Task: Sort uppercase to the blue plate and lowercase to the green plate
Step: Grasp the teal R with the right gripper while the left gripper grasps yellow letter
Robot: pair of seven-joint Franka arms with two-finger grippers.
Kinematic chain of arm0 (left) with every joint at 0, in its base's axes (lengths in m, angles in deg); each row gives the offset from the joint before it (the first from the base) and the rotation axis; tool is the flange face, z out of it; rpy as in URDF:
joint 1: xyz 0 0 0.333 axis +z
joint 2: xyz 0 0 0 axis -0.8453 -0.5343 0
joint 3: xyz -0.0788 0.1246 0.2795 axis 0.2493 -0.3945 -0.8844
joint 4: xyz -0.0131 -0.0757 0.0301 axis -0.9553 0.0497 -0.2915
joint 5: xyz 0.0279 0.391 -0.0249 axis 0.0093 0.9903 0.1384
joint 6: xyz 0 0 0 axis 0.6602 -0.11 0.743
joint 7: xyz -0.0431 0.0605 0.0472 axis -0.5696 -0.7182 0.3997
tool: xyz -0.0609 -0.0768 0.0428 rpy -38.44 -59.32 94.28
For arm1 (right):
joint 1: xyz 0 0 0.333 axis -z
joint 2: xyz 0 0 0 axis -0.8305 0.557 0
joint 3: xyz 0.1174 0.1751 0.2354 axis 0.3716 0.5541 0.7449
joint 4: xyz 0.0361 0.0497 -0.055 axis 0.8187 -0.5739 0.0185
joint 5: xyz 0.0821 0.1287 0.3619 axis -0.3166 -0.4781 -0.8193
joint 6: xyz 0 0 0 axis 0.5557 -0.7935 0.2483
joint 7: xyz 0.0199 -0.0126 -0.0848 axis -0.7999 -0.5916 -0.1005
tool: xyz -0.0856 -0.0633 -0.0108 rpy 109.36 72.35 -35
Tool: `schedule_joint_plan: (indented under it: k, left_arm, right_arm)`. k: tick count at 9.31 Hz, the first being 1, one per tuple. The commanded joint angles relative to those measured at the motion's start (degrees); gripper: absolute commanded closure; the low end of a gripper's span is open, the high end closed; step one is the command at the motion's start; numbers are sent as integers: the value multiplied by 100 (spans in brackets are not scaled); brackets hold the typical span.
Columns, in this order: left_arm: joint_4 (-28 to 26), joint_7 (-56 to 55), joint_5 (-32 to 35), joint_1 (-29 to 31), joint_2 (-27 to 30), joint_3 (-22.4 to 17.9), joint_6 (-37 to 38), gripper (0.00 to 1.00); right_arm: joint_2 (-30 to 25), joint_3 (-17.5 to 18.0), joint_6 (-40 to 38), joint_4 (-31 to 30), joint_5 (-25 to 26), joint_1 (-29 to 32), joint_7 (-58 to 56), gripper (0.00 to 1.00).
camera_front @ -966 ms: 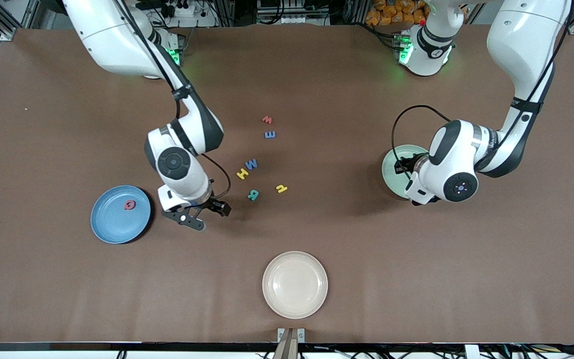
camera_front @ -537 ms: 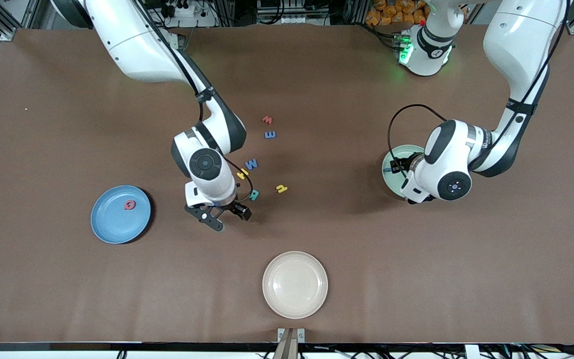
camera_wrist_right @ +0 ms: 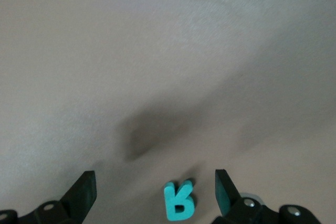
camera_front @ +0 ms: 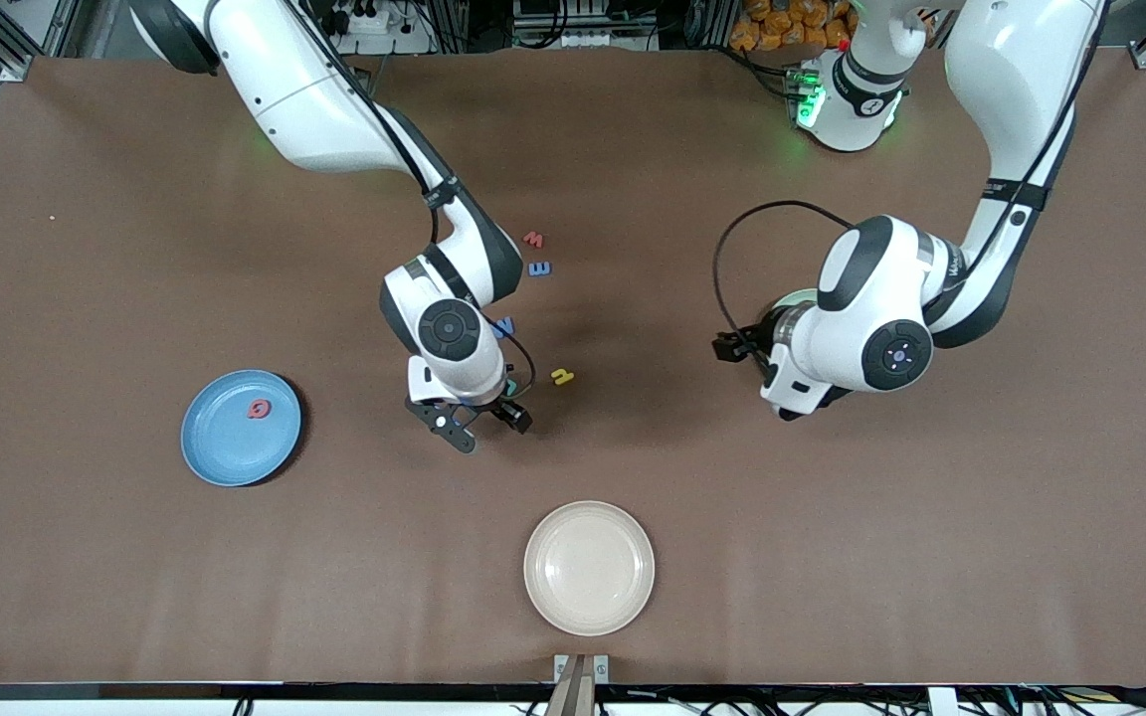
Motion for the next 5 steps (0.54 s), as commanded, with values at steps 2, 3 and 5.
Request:
schedule_joint_plan:
  k: [2,3,5]
  left_arm:
    - [1379,-1719,-325,-588,-1267,-11,-97,4]
    - [1372,-1983,-360,-676,-1313,-11,-464,6]
    - [1390,-2634,-744,-764,-1541,-2,-1263,9]
  right_arm:
    - [257,-12,13,243,-195,-68,-357,0]
    - [248,22,40,173,-396,-50,-559,0]
    - [143,40,49,-12,-442,-67,-605,0]
